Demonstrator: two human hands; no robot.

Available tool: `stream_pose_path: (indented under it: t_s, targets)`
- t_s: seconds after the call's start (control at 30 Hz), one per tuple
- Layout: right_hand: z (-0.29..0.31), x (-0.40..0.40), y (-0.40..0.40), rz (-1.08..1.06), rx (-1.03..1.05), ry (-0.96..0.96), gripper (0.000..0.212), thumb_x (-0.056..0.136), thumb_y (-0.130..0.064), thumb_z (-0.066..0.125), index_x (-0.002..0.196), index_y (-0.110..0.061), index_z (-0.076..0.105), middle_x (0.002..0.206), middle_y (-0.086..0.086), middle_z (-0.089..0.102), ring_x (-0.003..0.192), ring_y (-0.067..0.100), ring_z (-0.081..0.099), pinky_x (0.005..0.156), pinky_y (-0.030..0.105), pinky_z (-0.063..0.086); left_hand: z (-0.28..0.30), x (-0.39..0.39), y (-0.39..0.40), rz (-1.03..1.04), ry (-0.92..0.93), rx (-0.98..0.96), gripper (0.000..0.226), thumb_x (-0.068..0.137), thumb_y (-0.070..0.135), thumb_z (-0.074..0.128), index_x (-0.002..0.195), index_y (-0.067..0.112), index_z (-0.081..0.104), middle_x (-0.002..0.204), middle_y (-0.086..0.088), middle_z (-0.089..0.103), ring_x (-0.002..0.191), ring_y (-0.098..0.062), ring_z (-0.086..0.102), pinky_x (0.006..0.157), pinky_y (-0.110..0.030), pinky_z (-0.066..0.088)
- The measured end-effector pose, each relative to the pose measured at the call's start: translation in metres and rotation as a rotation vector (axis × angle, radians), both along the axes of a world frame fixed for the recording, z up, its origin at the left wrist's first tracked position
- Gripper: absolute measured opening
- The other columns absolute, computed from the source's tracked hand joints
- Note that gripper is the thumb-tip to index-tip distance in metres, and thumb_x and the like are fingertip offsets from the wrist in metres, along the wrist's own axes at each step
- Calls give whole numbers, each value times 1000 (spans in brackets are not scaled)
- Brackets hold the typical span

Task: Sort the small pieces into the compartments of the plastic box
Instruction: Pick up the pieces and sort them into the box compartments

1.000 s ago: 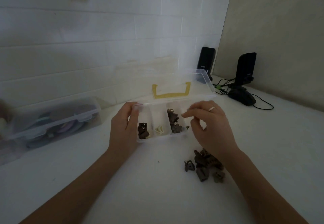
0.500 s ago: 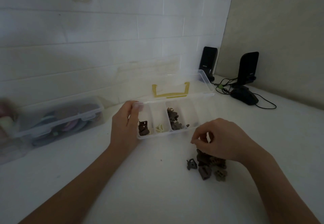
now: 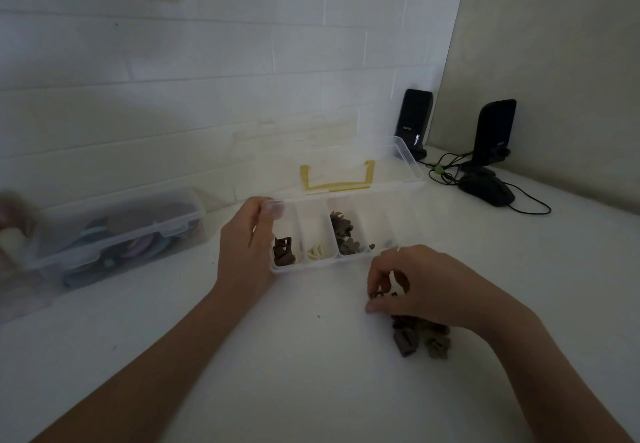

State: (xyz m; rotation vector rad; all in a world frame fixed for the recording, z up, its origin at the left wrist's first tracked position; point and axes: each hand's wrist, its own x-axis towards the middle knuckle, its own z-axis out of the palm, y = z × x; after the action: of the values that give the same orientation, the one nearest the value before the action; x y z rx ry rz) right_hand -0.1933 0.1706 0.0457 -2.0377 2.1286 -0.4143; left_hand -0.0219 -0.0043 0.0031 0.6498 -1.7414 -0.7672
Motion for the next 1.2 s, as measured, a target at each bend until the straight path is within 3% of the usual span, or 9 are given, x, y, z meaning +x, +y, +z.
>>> stream_pose_path:
  t_s: [0.23, 0.4, 0.57, 0.67, 0.87, 1.0, 1.07, 1.13, 1.2]
  targets:
    - [0, 4, -3, -23, -172, -180, 12, 76, -43, 69, 84, -36, 63, 81, -24, 64, 74, 1, 58, 66, 27, 52, 2, 1, 2, 3, -8, -64, 21, 95, 35, 38, 90, 34, 59, 87, 17, 65, 71, 5, 57, 63, -5, 38]
    - [4, 9, -3, 17, -330, -254, 16, 74, -46, 64, 87, -38, 65, 84, -22, 65, 76, 3, 60, 60, 13, 47, -1, 2, 2, 4, -17, -67, 21, 99, 28, 39, 93, 30, 59, 85, 18, 64, 68, 2, 56, 61, -8, 39]
    - [5, 9, -3, -40, -484, -311, 26, 80, -13, 69, 96, -35, 65, 94, -23, 64, 80, 2, 62, 58, 13, 48, 0, 1, 4, 9, -29, -88, 22, 99, 28, 39, 96, 29, 60, 86, 23, 63, 74, 3, 58, 65, -7, 39]
    - [4, 10, -5, -53, -533, -313, 25, 81, -6, 68, 96, -26, 69, 98, -17, 67, 83, 3, 62, 59, 16, 50, 0, 1, 5, 3, -28, -85, 23, 99, 28, 39, 96, 26, 61, 88, 20, 64, 74, 4, 58, 66, -8, 39]
    - [-6, 26, -16, 9, -646, -201, 15, 77, -15, 74, 90, -20, 68, 98, -11, 67, 90, 5, 58, 74, 12, 44, 0, -2, 11, 12, -29, -73, 24, 98, 30, 39, 97, 23, 62, 89, 16, 65, 81, -9, 64, 71, -25, 47]
    - [-13, 35, -28, 14, -694, 115, 15, 75, -19, 75, 90, -18, 71, 111, -1, 66, 100, 22, 60, 79, 36, 49, 1, -3, 13, 10, -31, -94, 27, 98, 29, 38, 98, 18, 63, 91, 12, 65, 83, -6, 62, 74, -33, 51]
    - [-13, 34, -29, -23, -713, 152, 16, 76, -23, 74, 92, -18, 72, 113, 1, 66, 101, 24, 60, 78, 37, 49, 1, -3, 13, 5, -30, -85, 28, 98, 29, 38, 99, 16, 63, 91, 10, 66, 85, -10, 62, 76, -39, 52]
    - [-8, 29, -25, -79, -741, 83, 14, 80, -28, 70, 91, -20, 72, 104, -3, 67, 95, 16, 59, 77, 31, 47, 2, -3, 13, -3, -24, -69, 28, 98, 29, 38, 99, 16, 63, 91, 10, 66, 86, -12, 63, 78, -42, 53]
    - [-3, 20, -16, -150, -725, 14, 13, 83, -37, 61, 86, -27, 69, 80, -14, 65, 74, 2, 54, 67, 22, 44, 3, -3, 13, 1, -30, -67, 27, 97, 29, 38, 98, 18, 63, 90, 14, 65, 83, -6, 61, 77, -34, 52]
